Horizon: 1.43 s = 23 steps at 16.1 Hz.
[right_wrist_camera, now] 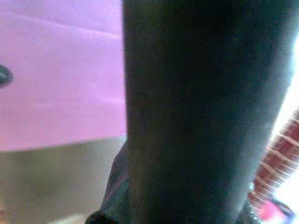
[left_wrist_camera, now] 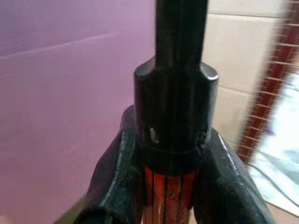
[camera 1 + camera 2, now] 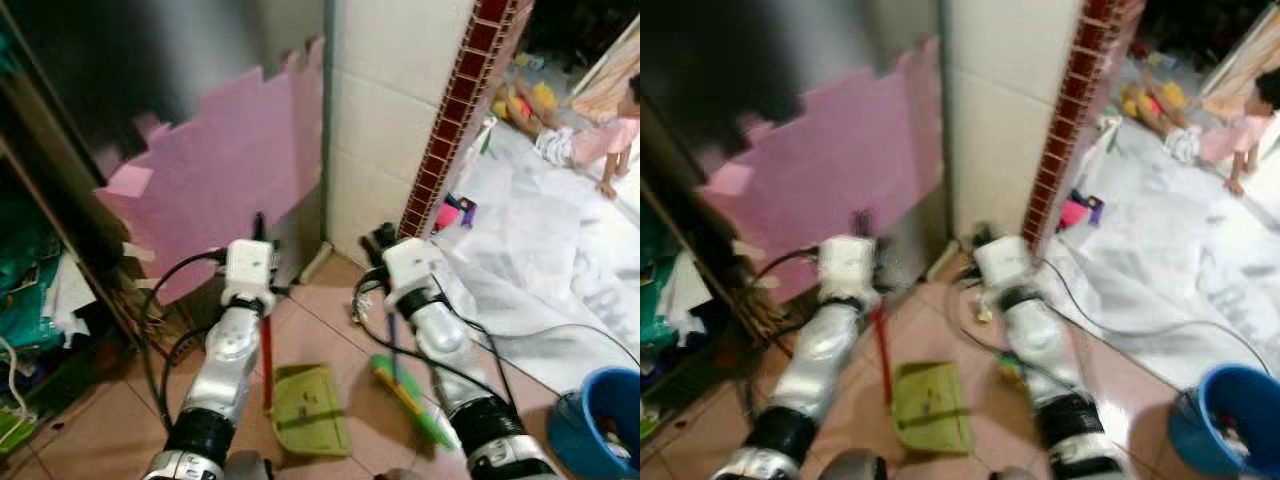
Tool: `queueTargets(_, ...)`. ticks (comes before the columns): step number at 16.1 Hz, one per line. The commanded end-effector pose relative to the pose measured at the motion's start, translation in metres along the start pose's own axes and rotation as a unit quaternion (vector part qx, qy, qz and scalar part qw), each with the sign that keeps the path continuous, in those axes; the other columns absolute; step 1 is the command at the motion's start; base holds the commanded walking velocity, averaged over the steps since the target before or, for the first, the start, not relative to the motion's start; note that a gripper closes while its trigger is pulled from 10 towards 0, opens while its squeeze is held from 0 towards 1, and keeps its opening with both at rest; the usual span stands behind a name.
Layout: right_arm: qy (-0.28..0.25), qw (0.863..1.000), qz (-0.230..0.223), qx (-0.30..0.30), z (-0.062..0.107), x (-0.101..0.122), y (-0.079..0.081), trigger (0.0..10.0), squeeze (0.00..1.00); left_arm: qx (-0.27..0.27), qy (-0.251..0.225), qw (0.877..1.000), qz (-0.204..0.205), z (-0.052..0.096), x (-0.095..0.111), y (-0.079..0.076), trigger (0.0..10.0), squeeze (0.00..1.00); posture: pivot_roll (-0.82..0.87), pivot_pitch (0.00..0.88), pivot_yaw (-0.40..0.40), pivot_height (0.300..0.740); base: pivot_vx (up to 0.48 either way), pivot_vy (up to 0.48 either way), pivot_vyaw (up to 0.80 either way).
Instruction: Sweep floor
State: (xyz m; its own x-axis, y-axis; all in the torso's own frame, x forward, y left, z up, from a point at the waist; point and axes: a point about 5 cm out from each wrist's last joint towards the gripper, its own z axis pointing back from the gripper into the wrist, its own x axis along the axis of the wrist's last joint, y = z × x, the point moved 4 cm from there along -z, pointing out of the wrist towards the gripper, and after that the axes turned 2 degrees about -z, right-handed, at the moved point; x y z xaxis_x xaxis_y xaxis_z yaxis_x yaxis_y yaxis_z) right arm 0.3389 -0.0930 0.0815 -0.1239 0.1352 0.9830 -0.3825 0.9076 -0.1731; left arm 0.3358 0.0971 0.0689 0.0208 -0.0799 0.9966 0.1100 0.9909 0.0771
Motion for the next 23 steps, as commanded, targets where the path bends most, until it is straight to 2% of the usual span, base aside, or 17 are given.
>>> queueTargets(1, -0.013, 1.000, 0.003, -0.015, -0.001, 0.006, -0.013, 10.0, 0.00, 0.005, -0.037, 0.999, -0.003, -0.004, 0.017, -0.002, 10.0, 0.00, -0.01, 0.000, 0.005, 0.740, 0.000, 0.000, 0.00)
queueTargets(7, -0.041, 0.999, 0.002, -0.017, -0.005, 0.020, -0.013, 10.0, 0.00, 0.035, -0.033, 0.999, 0.010, -0.004, 0.016, 0.017, 10.0, 0.00, -0.01, 0.000, 0.006, 0.740, 0.000, 0.000, 0.00)
queueTargets(9, -0.072, 0.997, 0.009, -0.021, -0.008, 0.036, -0.016, 10.0, 0.00, 0.040, -0.033, 0.999, 0.009, -0.005, 0.017, 0.020, 10.0, 0.00, -0.01, 0.000, 0.010, 0.740, 0.000, 0.000, 0.00)
queueTargets(10, -0.101, 0.994, 0.024, -0.027, -0.013, 0.054, -0.019, 10.0, 0.00, 0.042, -0.031, 0.999, 0.009, -0.005, 0.016, 0.021, 10.0, 0.00, -0.02, 0.000, 0.011, 0.740, 0.000, 0.000, 0.00)
queueTargets(12, -0.113, 0.993, 0.035, -0.021, -0.014, 0.062, -0.019, 10.0, 0.00, 0.044, -0.026, 0.999, 0.009, -0.004, 0.014, 0.022, 10.0, 0.00, -0.02, 0.000, 0.011, 0.740, 0.000, 0.000, 0.00)
queueTargets(16, -0.109, 0.993, 0.041, -0.019, -0.013, 0.060, -0.024, 10.0, 0.00, 0.048, -0.022, 0.999, 0.010, -0.005, 0.013, 0.023, 10.0, 0.00, -0.01, 0.000, 0.008, 0.740, 0.000, 0.000, 0.00)
queueTargets(23, -0.132, 0.989, 0.056, -0.022, -0.023, 0.083, -0.030, 10.0, 0.00, 0.038, -0.039, 0.998, 0.022, -0.006, 0.021, 0.019, 10.0, 0.00, -0.01, 0.000, 0.008, 0.740, 0.000, 0.000, 0.00)
